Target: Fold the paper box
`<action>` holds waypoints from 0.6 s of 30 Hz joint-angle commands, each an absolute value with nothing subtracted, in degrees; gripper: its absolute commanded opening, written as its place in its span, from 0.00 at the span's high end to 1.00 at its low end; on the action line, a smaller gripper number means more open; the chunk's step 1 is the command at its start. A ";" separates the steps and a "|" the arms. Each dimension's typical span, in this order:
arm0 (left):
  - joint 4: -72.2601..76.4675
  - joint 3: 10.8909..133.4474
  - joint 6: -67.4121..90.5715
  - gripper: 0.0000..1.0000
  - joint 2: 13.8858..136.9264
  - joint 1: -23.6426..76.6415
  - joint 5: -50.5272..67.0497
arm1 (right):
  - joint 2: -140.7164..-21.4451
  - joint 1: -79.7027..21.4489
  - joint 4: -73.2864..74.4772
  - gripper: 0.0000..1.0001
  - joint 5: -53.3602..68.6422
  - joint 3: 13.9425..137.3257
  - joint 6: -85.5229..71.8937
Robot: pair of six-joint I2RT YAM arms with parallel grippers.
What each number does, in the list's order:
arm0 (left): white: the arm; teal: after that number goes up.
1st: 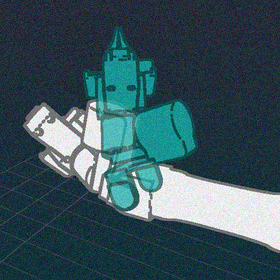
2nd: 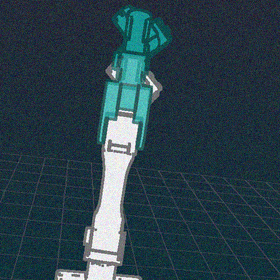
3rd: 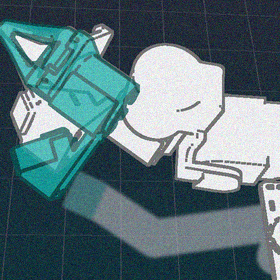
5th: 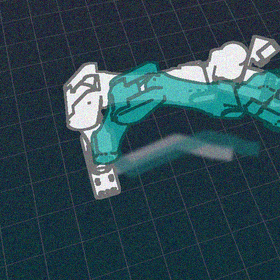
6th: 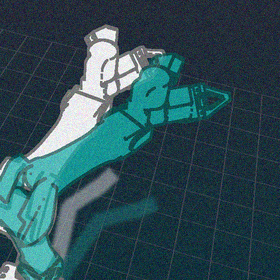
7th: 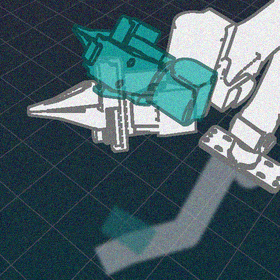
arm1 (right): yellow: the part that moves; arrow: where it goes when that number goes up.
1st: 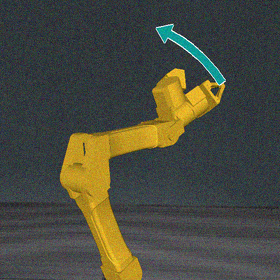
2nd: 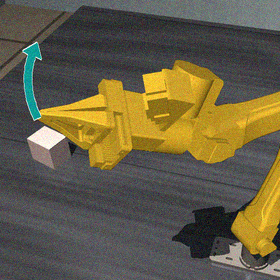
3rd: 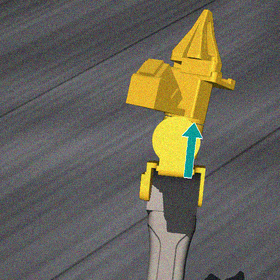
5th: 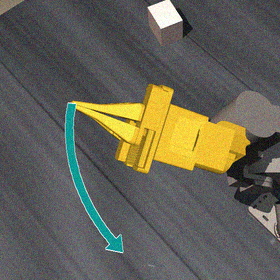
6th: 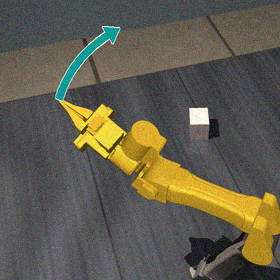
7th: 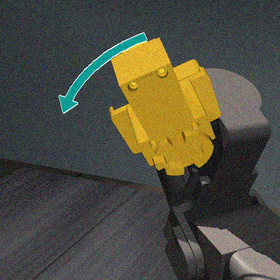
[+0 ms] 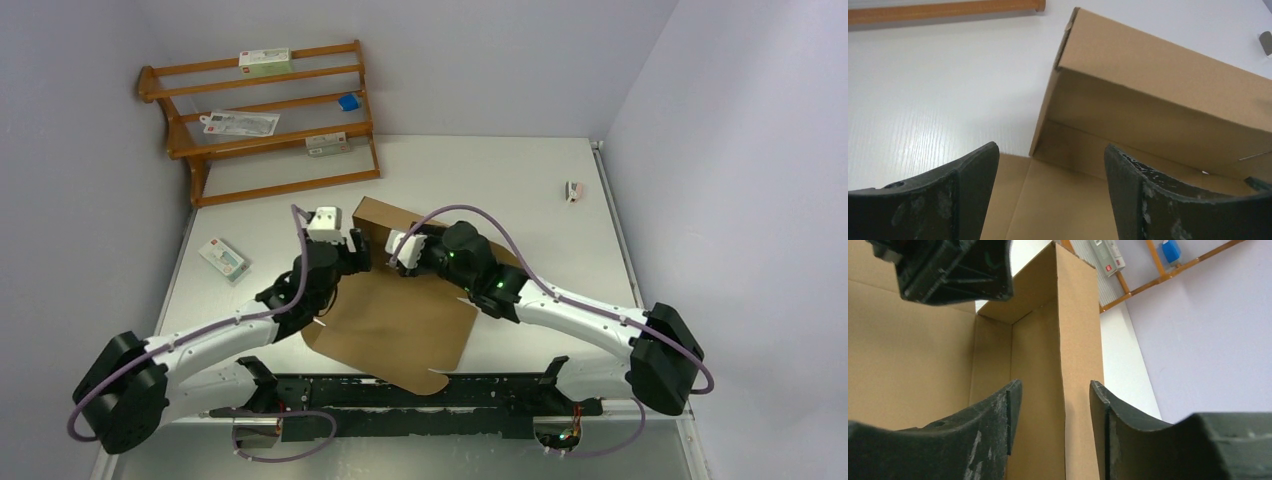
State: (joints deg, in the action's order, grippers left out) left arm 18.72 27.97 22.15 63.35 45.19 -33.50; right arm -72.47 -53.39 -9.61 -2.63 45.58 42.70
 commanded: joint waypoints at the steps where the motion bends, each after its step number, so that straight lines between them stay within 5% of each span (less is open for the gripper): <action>1: 11.79 26.18 25.76 0.17 58.33 40.67 -24.50 | -69.23 -53.59 -12.98 0.41 -3.79 45.70 38.99; 10: 7.76 26.60 33.85 0.11 52.98 29.83 -6.12 | -64.53 -53.60 -6.00 0.25 -13.95 49.75 19.15; 15: -1.50 35.33 33.19 0.10 53.56 28.43 -2.64 | -61.79 -53.61 8.43 0.02 -26.59 54.94 -2.58; 18: -6.16 39.94 32.98 0.09 54.32 27.18 -2.98 | -60.16 -53.57 16.40 0.00 -32.35 56.14 -12.58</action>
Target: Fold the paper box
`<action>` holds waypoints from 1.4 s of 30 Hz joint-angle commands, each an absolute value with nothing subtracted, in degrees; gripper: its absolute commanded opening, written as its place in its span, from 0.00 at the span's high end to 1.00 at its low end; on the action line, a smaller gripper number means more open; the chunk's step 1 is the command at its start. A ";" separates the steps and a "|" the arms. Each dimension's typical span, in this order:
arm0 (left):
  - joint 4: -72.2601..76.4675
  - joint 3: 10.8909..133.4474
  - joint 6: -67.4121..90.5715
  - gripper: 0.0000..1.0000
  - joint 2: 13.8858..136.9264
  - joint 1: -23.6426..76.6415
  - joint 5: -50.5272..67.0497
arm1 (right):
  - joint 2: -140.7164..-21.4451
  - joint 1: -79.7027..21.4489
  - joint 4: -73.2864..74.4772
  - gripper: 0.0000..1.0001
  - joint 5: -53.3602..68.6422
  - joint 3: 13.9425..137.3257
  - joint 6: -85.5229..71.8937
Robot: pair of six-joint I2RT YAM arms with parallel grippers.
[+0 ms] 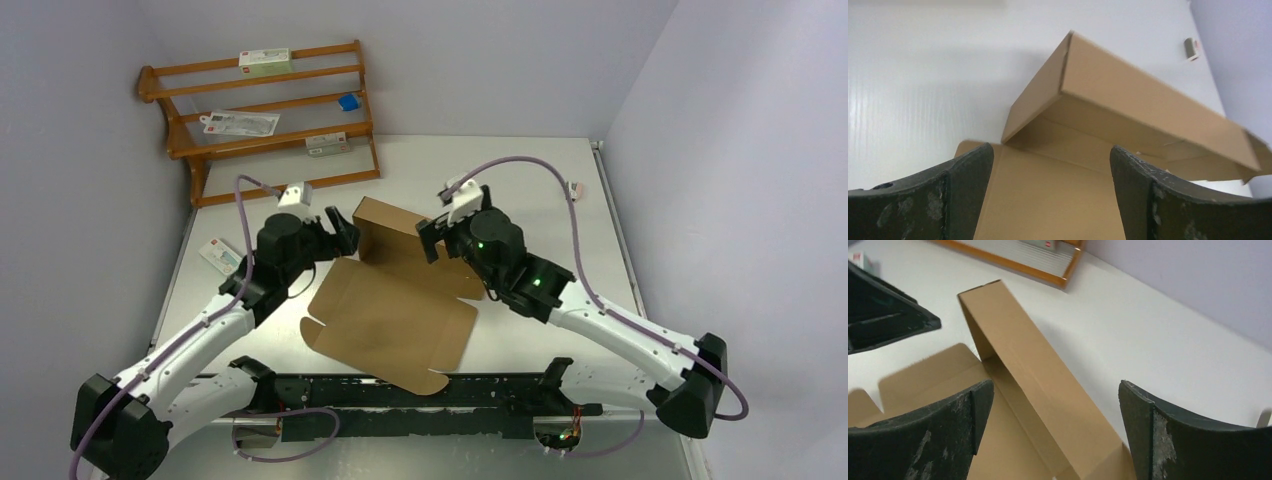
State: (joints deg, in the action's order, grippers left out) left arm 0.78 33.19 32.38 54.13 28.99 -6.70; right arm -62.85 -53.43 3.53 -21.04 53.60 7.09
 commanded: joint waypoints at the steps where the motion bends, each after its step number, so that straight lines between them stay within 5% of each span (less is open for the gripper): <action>1: -7.10 41.04 32.84 0.09 54.79 26.82 -3.40 | -59.49 -53.56 18.20 0.00 -33.38 56.17 -15.43; 15: -9.19 56.25 28.64 0.09 70.57 22.88 2.66 | -57.13 -53.60 32.05 0.00 -38.49 52.96 -48.05; 42: -5.96 56.55 28.90 0.20 79.72 22.81 12.43 | -55.25 -44.38 13.93 0.09 -31.39 42.02 -56.01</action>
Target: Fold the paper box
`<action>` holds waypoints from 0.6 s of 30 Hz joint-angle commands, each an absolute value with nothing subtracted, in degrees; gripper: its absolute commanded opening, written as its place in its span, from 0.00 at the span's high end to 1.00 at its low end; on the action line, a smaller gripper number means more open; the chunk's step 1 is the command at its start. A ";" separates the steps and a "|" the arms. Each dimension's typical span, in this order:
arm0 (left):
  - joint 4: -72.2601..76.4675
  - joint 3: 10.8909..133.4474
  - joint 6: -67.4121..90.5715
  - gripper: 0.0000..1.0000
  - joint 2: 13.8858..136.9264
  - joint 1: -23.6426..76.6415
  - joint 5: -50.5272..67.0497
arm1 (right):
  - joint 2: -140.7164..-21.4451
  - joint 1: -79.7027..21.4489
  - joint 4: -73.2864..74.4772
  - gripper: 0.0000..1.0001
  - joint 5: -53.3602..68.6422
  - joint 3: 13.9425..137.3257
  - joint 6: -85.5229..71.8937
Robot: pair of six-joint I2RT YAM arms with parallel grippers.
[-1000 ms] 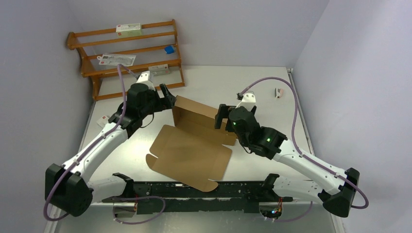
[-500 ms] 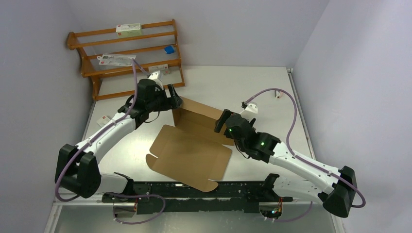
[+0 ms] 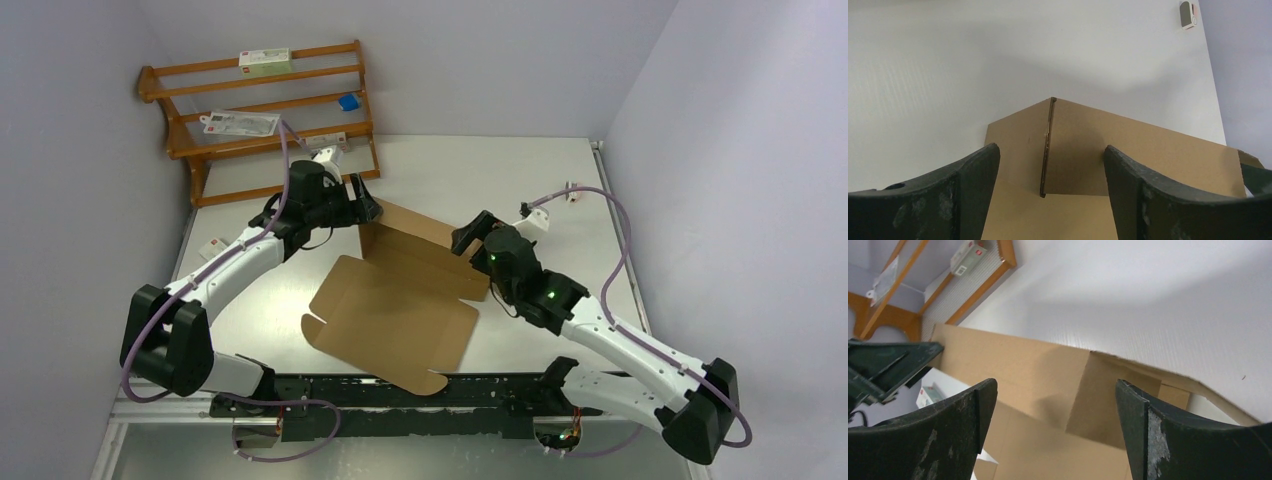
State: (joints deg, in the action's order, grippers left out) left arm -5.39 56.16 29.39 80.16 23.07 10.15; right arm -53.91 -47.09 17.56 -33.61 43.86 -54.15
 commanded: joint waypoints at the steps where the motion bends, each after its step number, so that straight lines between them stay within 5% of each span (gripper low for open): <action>1: -5.85 56.33 29.04 0.20 79.33 22.80 12.60 | -55.61 -43.81 13.01 0.09 -29.82 41.63 -55.84; 18: -13.65 52.65 27.50 0.18 68.03 22.76 8.53 | -68.71 -36.22 -6.33 0.39 -8.31 45.23 -48.47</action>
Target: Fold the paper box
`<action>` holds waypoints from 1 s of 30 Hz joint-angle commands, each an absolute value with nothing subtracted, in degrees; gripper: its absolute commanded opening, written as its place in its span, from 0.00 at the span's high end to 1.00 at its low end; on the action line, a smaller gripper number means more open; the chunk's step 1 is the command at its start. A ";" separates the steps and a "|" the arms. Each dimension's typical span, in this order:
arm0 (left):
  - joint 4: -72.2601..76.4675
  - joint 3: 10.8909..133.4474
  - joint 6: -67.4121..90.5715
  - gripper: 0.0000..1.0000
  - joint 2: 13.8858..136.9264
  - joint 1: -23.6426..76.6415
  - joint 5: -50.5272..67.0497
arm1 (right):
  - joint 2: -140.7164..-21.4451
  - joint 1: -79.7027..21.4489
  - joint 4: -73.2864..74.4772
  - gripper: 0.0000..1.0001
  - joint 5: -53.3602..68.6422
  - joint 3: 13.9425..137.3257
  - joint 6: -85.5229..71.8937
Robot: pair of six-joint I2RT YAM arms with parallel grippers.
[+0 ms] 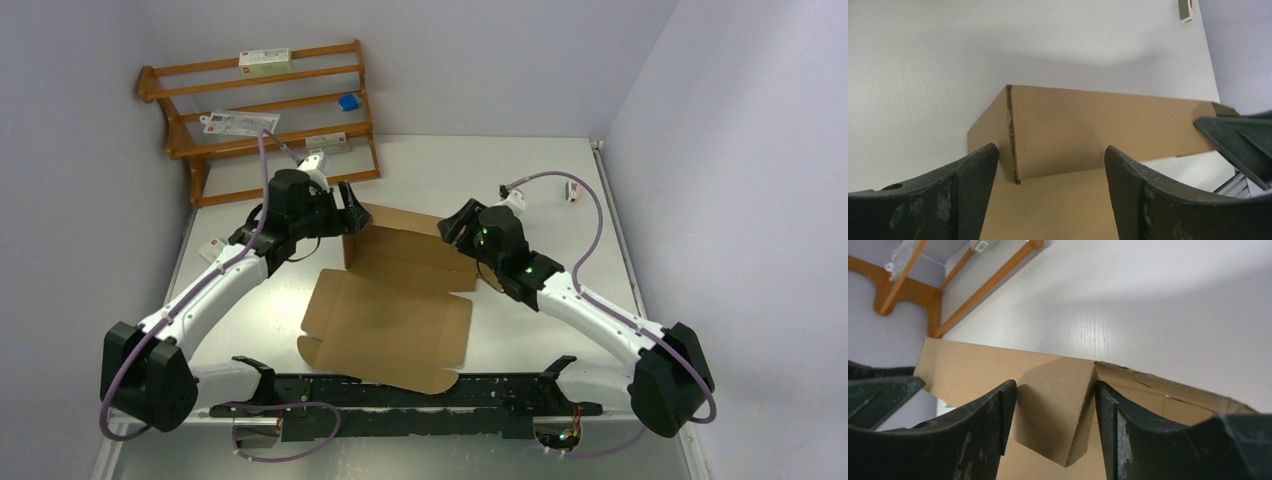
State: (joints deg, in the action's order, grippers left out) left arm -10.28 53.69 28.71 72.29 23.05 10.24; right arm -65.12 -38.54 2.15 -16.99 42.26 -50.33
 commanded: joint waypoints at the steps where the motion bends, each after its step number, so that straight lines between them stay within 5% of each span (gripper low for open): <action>1: -14.27 52.34 27.22 0.18 67.14 22.83 8.12 | -69.90 -35.28 -7.49 0.40 -6.78 45.72 -48.32; 7: -18.79 51.84 25.24 0.15 64.20 22.76 3.28 | -76.05 -33.78 -7.68 0.38 -1.23 51.72 -43.31; 20: -25.72 53.40 23.24 0.10 61.47 22.68 -5.55 | -69.27 -30.55 -3.26 0.09 -3.73 46.76 -33.08; 30: -29.87 61.91 17.01 0.06 63.51 22.52 -10.45 | -62.20 -30.37 -17.71 0.11 -7.95 27.55 -33.05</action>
State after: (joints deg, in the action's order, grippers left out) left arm -28.40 58.46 20.43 62.37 22.92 -8.49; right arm -62.78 -30.70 -8.67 -5.96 34.06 -32.93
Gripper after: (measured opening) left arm 0.933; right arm 0.906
